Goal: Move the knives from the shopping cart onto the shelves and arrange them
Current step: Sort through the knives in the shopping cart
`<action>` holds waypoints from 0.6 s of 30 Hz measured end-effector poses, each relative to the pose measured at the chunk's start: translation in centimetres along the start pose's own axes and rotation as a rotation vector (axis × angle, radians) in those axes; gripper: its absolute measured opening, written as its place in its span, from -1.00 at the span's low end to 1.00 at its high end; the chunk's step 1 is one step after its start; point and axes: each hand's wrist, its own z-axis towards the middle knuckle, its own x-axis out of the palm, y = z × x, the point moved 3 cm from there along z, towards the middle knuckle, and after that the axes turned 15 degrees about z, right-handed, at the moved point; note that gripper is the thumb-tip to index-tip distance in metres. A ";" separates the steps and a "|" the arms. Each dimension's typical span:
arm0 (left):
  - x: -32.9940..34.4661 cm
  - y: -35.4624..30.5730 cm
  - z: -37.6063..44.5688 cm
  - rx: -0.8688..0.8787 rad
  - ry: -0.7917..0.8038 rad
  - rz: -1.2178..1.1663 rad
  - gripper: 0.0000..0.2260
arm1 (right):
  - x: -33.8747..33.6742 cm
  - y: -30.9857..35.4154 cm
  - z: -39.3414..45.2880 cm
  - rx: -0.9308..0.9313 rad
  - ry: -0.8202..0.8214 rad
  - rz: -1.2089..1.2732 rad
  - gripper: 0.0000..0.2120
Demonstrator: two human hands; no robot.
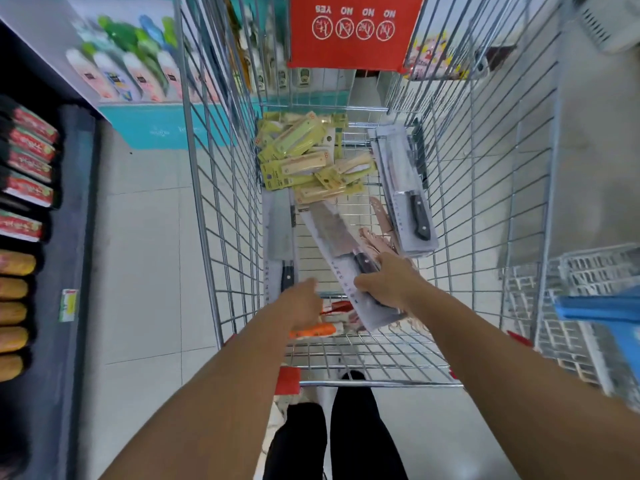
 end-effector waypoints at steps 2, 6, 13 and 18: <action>-1.7 -1.0 -0.8 -0.085 -0.117 -0.252 -0.61 | -0.7 0.0 -0.8 -0.003 -0.009 -0.040 -0.81; -3.3 -3.3 -2.2 -0.125 -0.093 -0.821 -0.79 | -1.8 -0.1 -2.3 0.000 -0.001 -0.062 -0.82; -3.9 -6.1 -2.6 -0.135 -0.163 -0.956 -0.94 | -3.9 -0.5 -3.9 -0.104 -0.033 0.014 -0.76; -6.8 -9.2 -0.8 0.015 -0.332 -0.676 -0.71 | -4.6 -0.5 -2.3 -0.318 -0.310 0.118 -0.46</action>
